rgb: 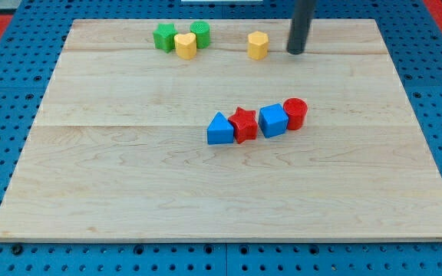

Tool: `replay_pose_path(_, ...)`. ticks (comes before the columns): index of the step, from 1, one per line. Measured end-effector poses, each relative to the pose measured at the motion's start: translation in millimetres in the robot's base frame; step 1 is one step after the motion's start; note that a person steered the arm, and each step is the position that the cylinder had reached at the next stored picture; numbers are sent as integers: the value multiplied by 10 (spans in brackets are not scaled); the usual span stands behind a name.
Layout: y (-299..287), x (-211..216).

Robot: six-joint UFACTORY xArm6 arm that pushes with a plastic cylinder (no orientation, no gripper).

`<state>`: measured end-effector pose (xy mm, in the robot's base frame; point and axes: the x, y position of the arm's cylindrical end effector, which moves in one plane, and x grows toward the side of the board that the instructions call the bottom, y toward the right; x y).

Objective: Move the yellow heart along with the hexagon towards the top left of the board

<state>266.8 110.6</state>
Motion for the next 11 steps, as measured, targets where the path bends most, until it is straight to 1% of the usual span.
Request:
replay_pose_path(1,-376,-47)
replay_pose_path(2,-900,-77)
replay_pose_path(3,-1151,-107)
replay_pose_path(4,-1052,-122)
replay_pose_path(5,-1010,-275)
replay_pose_path(6,-1091,-250)
replay_pose_path(7,-1342,-43)
replay_pose_path(8,-1606,-43)
replay_pose_path(9,-1933,145)
replay_pose_path(10,-2516,306)
replay_pose_path(11,-2912,409)
